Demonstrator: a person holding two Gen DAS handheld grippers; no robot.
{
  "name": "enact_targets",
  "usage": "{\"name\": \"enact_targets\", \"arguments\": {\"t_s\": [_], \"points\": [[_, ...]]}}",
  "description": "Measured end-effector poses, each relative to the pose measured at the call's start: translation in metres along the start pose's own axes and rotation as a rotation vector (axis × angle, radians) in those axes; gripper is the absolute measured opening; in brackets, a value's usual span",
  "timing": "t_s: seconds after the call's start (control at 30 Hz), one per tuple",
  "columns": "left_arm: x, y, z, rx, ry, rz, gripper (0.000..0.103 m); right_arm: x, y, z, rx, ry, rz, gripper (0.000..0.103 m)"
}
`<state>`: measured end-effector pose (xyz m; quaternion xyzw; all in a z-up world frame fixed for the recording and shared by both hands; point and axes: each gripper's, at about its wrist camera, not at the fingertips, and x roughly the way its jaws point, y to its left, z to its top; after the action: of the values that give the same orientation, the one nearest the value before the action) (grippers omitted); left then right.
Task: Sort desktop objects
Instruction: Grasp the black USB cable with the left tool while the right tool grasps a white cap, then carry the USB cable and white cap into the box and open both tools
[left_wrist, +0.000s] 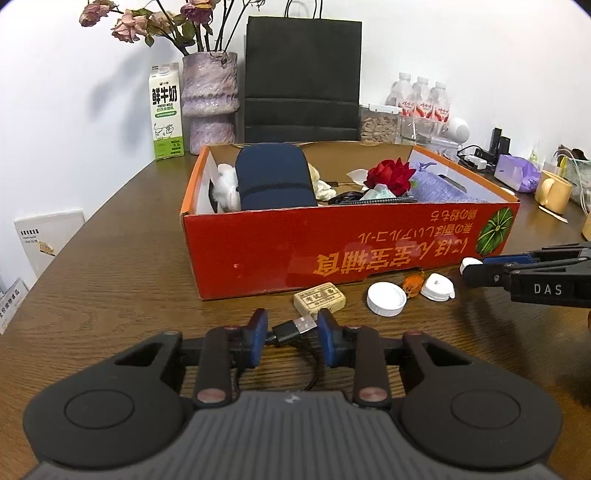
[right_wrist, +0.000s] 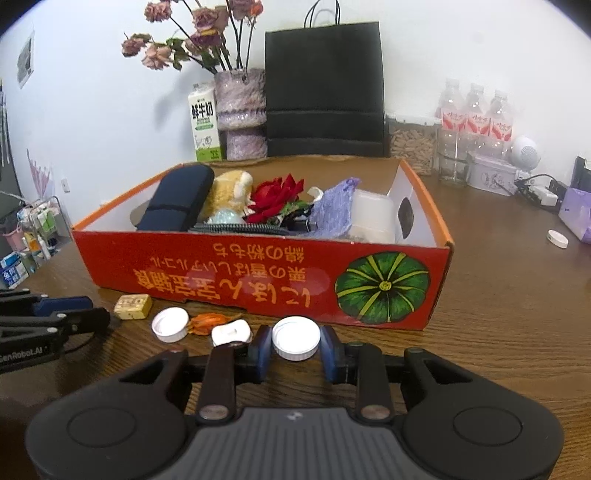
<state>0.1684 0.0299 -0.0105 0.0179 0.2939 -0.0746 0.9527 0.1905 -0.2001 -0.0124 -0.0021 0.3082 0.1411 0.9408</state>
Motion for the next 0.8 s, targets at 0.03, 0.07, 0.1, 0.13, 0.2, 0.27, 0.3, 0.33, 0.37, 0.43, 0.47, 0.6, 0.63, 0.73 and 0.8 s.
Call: {"name": "enact_targets", "arguments": {"t_s": [0.03,0.07,0.1,0.13,0.2,0.27,0.3,0.33,0.37,0.43,0.47,0.6,0.63,0.73,0.8], "points": [[0.000,0.000,0.000,0.002,0.000,0.001,0.030,-0.002,0.000,0.000,0.002,-0.006,-0.001,0.027],[-0.001,0.000,-0.001,0.002,-0.001,0.000,0.029,-0.004,0.000,0.000,0.003,-0.010,-0.001,0.027],[-0.002,0.000,-0.002,0.001,-0.003,-0.003,0.029,-0.006,0.000,0.000,0.004,-0.014,0.000,0.027],[-0.004,0.000,-0.002,0.000,-0.005,-0.006,0.029,-0.008,0.000,-0.001,0.003,-0.018,-0.001,0.027],[-0.007,0.000,-0.003,-0.002,-0.012,-0.006,0.029,-0.011,0.001,-0.001,0.004,-0.025,0.000,0.027],[-0.012,0.001,-0.002,-0.007,-0.024,-0.005,0.029,-0.016,0.001,-0.002,0.005,-0.032,0.002,0.027],[-0.014,0.001,-0.001,-0.008,-0.030,-0.004,0.029,-0.019,0.002,-0.002,0.005,-0.038,0.002,0.027],[-0.018,0.001,0.000,-0.010,-0.039,-0.004,0.029,-0.022,0.002,-0.002,0.005,-0.046,0.003,0.027],[-0.022,0.001,0.001,-0.010,-0.050,-0.005,0.029,-0.025,0.003,-0.001,0.003,-0.053,0.003,0.027],[-0.029,0.001,0.005,-0.005,-0.078,-0.003,0.029,-0.032,0.003,0.002,0.000,-0.074,0.003,0.027],[-0.033,0.001,0.008,-0.001,-0.093,-0.004,0.029,-0.035,0.004,0.004,-0.001,-0.084,0.002,0.027],[-0.048,-0.002,0.023,0.010,-0.163,-0.010,0.029,-0.048,0.003,0.014,-0.008,-0.131,0.002,0.027],[-0.051,-0.003,0.027,0.012,-0.179,-0.012,0.029,-0.051,0.003,0.018,-0.009,-0.143,0.002,0.027],[-0.061,-0.007,0.044,0.021,-0.247,-0.020,0.029,-0.058,0.003,0.032,-0.011,-0.182,-0.002,0.027],[-0.066,-0.009,0.057,0.024,-0.292,-0.027,0.029,-0.061,0.003,0.042,-0.012,-0.209,-0.006,0.027]]}}
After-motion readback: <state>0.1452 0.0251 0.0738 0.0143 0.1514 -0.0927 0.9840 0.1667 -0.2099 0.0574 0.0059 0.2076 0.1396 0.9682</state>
